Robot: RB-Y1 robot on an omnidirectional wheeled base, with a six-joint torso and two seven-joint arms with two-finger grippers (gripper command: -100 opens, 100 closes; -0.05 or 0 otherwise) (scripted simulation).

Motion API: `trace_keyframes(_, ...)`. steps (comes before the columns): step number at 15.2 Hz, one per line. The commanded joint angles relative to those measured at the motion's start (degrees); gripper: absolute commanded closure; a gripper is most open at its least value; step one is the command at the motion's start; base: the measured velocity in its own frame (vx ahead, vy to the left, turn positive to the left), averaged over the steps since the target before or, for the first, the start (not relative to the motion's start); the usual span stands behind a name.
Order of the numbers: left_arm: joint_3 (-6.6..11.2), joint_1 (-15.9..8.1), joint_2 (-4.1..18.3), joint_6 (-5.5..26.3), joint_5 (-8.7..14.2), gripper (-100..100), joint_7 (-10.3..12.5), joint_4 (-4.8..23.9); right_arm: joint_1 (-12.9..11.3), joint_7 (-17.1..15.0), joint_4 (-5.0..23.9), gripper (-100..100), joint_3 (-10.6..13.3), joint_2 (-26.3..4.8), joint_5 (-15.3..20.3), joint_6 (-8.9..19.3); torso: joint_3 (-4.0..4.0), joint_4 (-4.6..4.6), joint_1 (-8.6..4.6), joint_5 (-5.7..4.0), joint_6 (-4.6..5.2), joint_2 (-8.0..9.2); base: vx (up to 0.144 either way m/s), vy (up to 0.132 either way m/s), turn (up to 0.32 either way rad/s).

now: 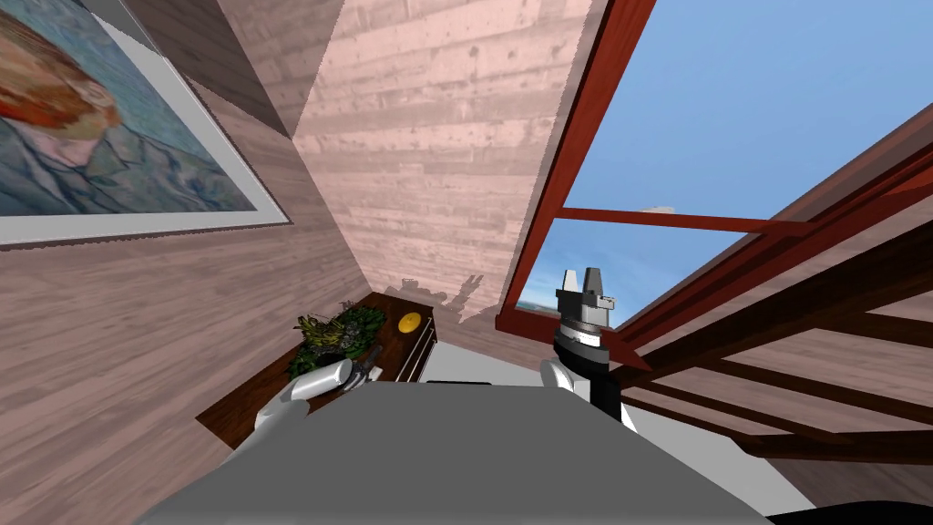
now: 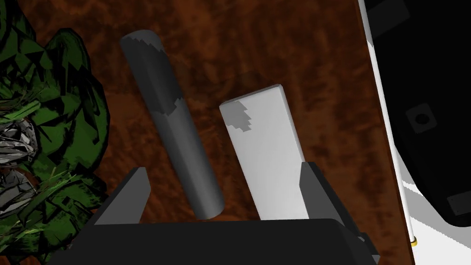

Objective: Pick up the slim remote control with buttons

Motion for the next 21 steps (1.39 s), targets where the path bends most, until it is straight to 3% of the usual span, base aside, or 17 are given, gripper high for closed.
trace_keyframes(1,0.27,-0.01,0.00,2.86,0.95,-100,1.40,1.97,0.00,0.00,0.00,0,0.00,0.00,0.00,0.00,0.00,0.00,0.00,0.00,0.00,0.00,0.048,0.013,-0.031)
trace_keyframes(13,0.67,-0.26,-0.40,10.15,4.55,-100,3.97,10.55,0.00,0.00,0.00,0,0.00,0.00,0.00,0.00,0.02,0.01,0.16,0.03,0.00,0.04,0.038,0.027,-0.016)
trace_keyframes(14,0.70,-0.51,-0.27,9.50,4.35,-100,3.64,10.12,0.00,0.00,0.00,0,0.00,0.00,0.00,0.00,0.03,0.01,0.18,0.04,0.00,0.05,0.019,0.033,-0.006)
trace_keyframes(15,0.78,-0.81,-1.62,7.48,3.64,-100,2.78,12.33,0.00,0.00,0.00,0,0.00,0.00,0.00,0.00,0.04,0.02,0.13,0.03,0.00,0.08,0.027,0.033,0.032)
trace_keyframes(19,0.90,-1.15,-3.27,4.90,2.66,-100,1.75,14.72,0.00,0.00,0.00,0,0.00,0.00,0.00,0.00,0.03,0.01,0.09,0.03,0.00,0.05,0.036,0.034,0.035)
trace_keyframes(21,0.94,-1.59,-2.93,5.09,3.05,-100,1.52,15.35,0.00,0.00,0.00,0,0.00,0.00,0.00,0.00,0.01,0.01,0.10,0.03,0.00,0.02,0.034,0.029,0.021)
